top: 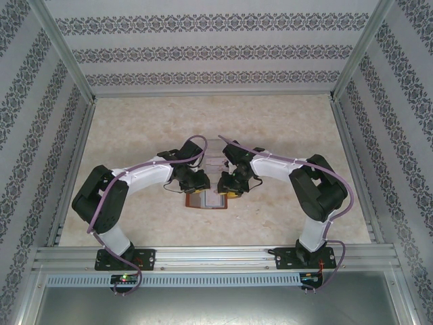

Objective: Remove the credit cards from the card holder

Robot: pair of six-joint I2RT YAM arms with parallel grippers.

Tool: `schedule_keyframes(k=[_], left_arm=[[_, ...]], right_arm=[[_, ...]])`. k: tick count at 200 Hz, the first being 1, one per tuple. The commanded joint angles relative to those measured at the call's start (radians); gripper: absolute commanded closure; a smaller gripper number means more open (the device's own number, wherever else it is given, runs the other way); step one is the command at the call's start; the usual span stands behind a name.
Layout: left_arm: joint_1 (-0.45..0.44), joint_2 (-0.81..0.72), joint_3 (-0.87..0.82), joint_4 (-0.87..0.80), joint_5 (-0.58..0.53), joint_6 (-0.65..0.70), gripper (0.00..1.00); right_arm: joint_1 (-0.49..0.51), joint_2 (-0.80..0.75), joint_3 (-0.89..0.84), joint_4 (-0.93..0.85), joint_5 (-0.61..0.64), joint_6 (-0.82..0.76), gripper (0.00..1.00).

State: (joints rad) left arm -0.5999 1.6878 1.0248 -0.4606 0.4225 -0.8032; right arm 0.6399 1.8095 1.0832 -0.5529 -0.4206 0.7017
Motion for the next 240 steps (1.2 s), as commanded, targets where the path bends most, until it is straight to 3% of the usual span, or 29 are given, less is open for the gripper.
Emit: schedule_keyframes(k=[1, 193, 240], left_arm=[[0.012, 0.014, -0.013, 0.027, 0.024, -0.017, 0.74], [0.012, 0.039, -0.029, 0.028, 0.027, 0.002, 0.75], [0.012, 0.051, -0.036, 0.026, 0.032, 0.007, 0.8]], right_arm=[[0.011, 0.009, 0.026, -0.011, 0.002, 0.006, 0.64], [0.029, 0.067, 0.022, -0.003, 0.036, 0.009, 0.7], [0.029, 0.063, 0.018, -0.008, 0.04, 0.005, 0.71]])
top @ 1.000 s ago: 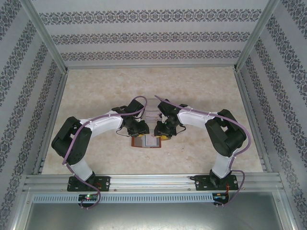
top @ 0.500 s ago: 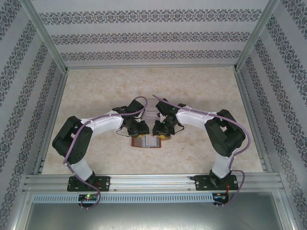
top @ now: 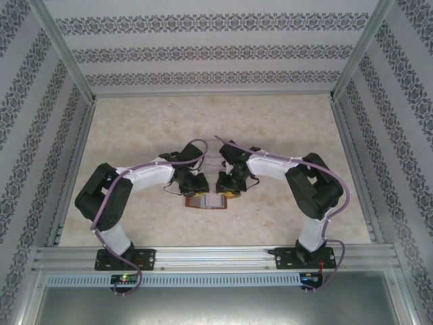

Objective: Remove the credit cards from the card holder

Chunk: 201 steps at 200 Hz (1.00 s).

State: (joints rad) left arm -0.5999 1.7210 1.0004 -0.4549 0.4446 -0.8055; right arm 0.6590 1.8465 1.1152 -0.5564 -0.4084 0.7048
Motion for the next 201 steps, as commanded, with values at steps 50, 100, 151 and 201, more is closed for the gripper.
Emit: schedule_keyframes(k=[50, 100, 151, 201], left_arm=[[0.012, 0.047, -0.005, 0.022, 0.032, 0.015, 0.79], [0.012, 0.062, -0.005, 0.016, 0.032, 0.022, 0.77], [0.012, 0.078, 0.0, 0.0, 0.029, 0.03, 0.74], [0.011, 0.069, 0.016, -0.072, -0.036, 0.047, 0.78]], right_arm=[[0.01, 0.023, -0.014, -0.005, 0.029, 0.003, 0.71], [0.008, 0.023, -0.02, -0.004, 0.028, 0.002, 0.71], [0.006, 0.021, -0.022, -0.004, 0.029, 0.002, 0.71], [0.003, 0.019, -0.026, -0.006, 0.033, -0.001, 0.71]])
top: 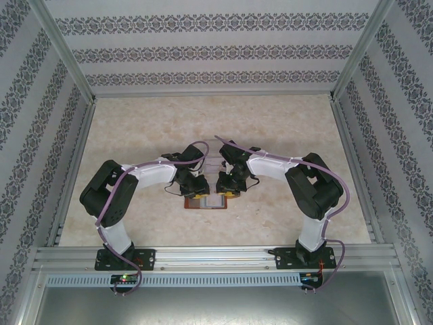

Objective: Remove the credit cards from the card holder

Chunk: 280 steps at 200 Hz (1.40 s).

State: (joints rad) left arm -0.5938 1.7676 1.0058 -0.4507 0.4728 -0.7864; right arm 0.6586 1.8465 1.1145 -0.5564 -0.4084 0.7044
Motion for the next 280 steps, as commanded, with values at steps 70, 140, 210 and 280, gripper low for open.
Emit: schedule_keyframes(k=[70, 140, 210, 280], left_arm=[[0.006, -0.021, 0.02, -0.114, -0.096, 0.039, 0.8], [0.009, -0.06, 0.013, -0.038, -0.043, 0.018, 0.77], [0.009, 0.0, -0.003, 0.018, -0.003, 0.0, 0.77], [0.009, 0.026, 0.0, -0.046, -0.06, 0.021, 0.8]], right_arm=[[-0.004, 0.003, -0.033, -0.01, 0.04, -0.003, 0.68], [-0.008, -0.008, -0.033, -0.01, 0.04, -0.003, 0.68], [-0.009, 0.0, -0.032, -0.007, 0.034, -0.002, 0.68], [-0.008, -0.001, -0.032, -0.014, 0.038, 0.0, 0.65]])
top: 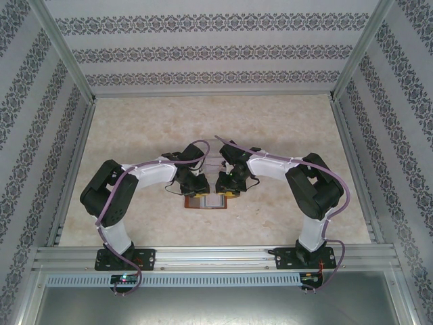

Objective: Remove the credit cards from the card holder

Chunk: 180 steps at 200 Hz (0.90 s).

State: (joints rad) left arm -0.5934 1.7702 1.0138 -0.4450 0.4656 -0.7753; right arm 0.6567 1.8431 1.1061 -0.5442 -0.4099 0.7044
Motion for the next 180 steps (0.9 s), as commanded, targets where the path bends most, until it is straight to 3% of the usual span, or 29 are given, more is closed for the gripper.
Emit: schedule_keyframes(k=[1, 99, 180], left_arm=[[0.01, 0.022, -0.006, -0.053, -0.055, 0.01, 0.8], [0.01, -0.033, 0.004, -0.109, -0.106, 0.024, 0.81], [0.032, -0.075, -0.061, 0.052, -0.008, -0.04, 0.73]], right_arm=[[-0.007, 0.003, -0.024, -0.026, 0.04, 0.0, 0.65], [-0.007, 0.001, -0.023, -0.037, 0.049, -0.003, 0.64], [-0.006, 0.01, -0.027, -0.033, 0.045, -0.001, 0.68]])
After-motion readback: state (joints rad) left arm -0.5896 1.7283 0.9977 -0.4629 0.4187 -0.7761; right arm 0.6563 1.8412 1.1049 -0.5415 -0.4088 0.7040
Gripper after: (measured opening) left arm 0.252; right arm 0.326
